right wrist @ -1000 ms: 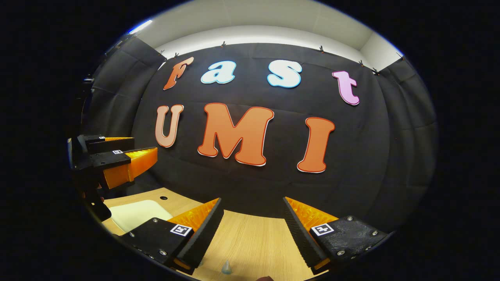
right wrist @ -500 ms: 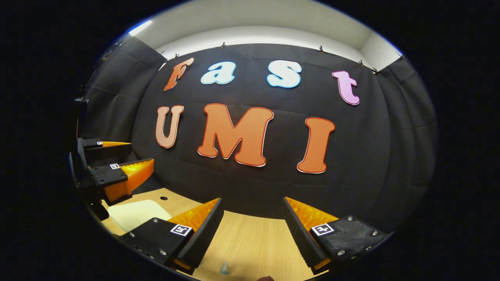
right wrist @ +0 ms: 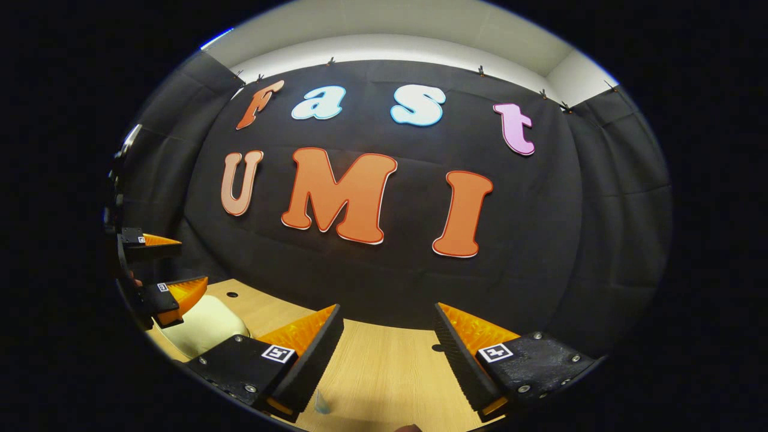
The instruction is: First open the suitcase, pack the skin care products into it, and then close the suitcase.
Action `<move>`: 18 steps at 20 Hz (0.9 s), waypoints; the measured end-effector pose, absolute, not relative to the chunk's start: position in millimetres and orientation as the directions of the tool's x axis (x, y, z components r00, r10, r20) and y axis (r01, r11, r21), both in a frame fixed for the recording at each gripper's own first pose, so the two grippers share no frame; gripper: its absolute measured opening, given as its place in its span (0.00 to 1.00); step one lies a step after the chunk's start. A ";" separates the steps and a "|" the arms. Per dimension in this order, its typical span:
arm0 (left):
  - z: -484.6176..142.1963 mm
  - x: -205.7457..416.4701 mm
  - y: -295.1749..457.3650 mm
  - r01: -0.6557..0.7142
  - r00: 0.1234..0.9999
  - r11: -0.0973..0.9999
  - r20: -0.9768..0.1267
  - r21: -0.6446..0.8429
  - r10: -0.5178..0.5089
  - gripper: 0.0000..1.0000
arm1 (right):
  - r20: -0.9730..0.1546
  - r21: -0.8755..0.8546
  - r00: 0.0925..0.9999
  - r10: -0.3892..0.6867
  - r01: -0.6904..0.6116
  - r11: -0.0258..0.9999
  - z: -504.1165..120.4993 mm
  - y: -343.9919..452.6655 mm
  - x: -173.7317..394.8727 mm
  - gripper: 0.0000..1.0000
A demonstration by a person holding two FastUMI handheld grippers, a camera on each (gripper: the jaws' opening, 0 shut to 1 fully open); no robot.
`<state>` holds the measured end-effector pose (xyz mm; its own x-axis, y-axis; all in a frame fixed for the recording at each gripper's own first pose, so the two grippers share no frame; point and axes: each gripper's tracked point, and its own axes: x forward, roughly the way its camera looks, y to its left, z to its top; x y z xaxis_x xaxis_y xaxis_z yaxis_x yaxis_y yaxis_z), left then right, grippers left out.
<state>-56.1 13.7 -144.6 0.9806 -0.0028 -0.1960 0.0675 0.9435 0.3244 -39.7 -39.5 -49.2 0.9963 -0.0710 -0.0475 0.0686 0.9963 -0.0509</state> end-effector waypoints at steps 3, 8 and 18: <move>-178.4 -66.1 7.2 0.116 0.966 0.925 -0.257 0.362 -0.021 0.98 | -0.050 -0.044 0.995 -0.089 0.087 0.995 -51.9 -49.5 -40.8 0.95; -229.7 -78.9 1.6 0.185 0.936 0.883 -0.352 0.431 -0.025 0.98 | -0.071 -0.045 0.992 -0.105 0.102 0.994 -59.9 -57.5 -40.6 0.95; -316.4 -105.1 -2.7 0.363 0.855 0.765 -0.516 0.532 -0.047 0.98 | -0.107 -0.057 0.987 -0.123 0.117 0.991 -76.9 -71.0 -43.4 0.95</move>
